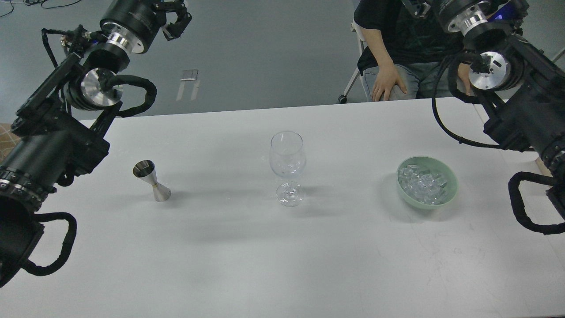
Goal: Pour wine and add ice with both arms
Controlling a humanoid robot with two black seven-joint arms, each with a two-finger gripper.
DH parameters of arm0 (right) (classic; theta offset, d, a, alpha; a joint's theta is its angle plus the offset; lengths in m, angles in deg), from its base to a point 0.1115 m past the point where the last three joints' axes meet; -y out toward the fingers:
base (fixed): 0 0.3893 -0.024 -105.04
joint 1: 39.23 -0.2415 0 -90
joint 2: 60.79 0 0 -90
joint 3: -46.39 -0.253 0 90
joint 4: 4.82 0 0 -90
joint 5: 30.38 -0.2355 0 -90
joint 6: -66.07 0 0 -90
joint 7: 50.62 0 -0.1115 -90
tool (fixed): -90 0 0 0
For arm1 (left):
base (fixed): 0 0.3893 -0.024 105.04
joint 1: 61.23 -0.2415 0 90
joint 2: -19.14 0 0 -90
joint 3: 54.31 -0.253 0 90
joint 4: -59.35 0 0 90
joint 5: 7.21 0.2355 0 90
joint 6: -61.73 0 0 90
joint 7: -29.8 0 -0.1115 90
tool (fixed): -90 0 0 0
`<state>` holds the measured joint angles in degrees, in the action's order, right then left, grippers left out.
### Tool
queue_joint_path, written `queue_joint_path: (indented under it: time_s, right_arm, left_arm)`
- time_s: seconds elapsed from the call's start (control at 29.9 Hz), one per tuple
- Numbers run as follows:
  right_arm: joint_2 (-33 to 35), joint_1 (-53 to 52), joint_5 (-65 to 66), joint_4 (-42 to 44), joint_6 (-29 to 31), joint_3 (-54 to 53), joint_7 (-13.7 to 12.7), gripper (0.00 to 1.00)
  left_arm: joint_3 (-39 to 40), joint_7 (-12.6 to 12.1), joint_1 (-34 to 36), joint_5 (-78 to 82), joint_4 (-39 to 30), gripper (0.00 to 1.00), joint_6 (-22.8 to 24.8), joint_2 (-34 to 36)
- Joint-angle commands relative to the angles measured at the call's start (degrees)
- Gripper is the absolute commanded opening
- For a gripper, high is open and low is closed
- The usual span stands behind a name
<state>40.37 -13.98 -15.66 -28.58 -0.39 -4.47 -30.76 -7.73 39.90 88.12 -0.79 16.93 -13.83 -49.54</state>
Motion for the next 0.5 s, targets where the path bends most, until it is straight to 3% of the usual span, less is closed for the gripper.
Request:
queue_joint_path:
  time_s: [0.0,0.23,0.47]
  right_arm:
    - [0.44,0.06,-1.09,0.03,0.10,-0.02,-0.09,1.00]
    - [0.45,-0.11,-0.57,-0.06,-4.91,0.33,0.00,1.00]
    - [0.45,0.59,-0.22,-0.50,-5.17,1.03,-0.09,1.00]
  left_arm:
    - [-0.44,0.09,-0.12,-0.01,0.05,0.98,0.77,1.00]
    - [-0.44,0.09,-0.03,-0.01,0.84,0.98,1.74,1.44]
    - [-0.70,-0.09,0.50,-0.01,4.18,0.98,0.16,2.50]
